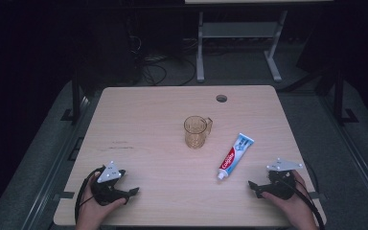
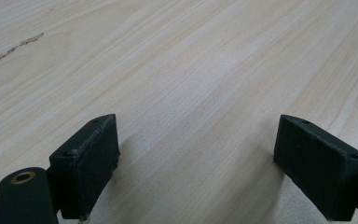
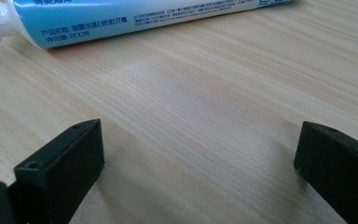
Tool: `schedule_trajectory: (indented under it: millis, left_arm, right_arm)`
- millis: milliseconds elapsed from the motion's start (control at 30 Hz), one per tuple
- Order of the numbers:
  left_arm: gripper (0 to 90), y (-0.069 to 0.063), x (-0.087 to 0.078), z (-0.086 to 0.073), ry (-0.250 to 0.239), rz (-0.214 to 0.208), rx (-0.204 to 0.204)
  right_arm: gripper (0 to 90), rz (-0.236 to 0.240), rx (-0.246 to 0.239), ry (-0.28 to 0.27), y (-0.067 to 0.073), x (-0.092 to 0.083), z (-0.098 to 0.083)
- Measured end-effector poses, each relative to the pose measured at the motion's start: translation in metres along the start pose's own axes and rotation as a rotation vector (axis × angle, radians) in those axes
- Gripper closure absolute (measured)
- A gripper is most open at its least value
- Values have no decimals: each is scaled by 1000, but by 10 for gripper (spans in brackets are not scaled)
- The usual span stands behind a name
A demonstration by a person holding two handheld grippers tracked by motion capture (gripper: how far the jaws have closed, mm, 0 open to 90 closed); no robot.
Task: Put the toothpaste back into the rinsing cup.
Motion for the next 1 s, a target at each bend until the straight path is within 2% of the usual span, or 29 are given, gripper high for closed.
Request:
schedule_trajectory:
  millis: [233, 267, 300, 433, 467, 500, 533, 833, 867, 1000]
  left_arm:
    - [131, 1, 1, 1, 1, 8, -9]
    - [131, 1, 1, 1, 1, 8, -9]
    - [131, 1, 1, 1, 1, 8, -9]
    - [131, 1, 1, 1, 1, 8, -8]
    - [131, 1, 1, 1, 1, 8, -8]
    - [131, 1, 1, 1, 2, 8, -8]
    - [131, 1, 1, 1, 2, 8, -8]
    - [131, 2, 2, 1, 1, 9, -8]
    - [131, 1, 2, 2, 1, 9, -8]
    - [132, 2, 2, 2, 0, 9, -9]
  right_arm:
    - [35, -1, 2, -4, 0, 0, 0]
    - [112, -1, 3, -21, -1, -2, 1]
    - [151, -1, 2, -31, -1, -3, 1]
    - [212, -4, 6, -40, -2, -6, 1]
    - [307, -5, 11, -45, -3, -8, 1]
    - [307, -5, 11, -45, -3, -8, 1]
    - [348, -5, 19, -43, -3, -9, 1]
    - [767, 39, 52, -77, -2, -22, 10]
    - [844, 47, 46, -89, -1, -25, 14]
    - [900, 72, 41, -92, 3, -27, 20]
Point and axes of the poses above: each handheld gripper's, and its own axes: x roughly forward along the jaws, z roughly out of its top, y roughly to its left, the point moved 10 cm from there along x, roughly forward along the jaws, and after that the axes turned 3 degrees about -z, right-handed, at the moved point
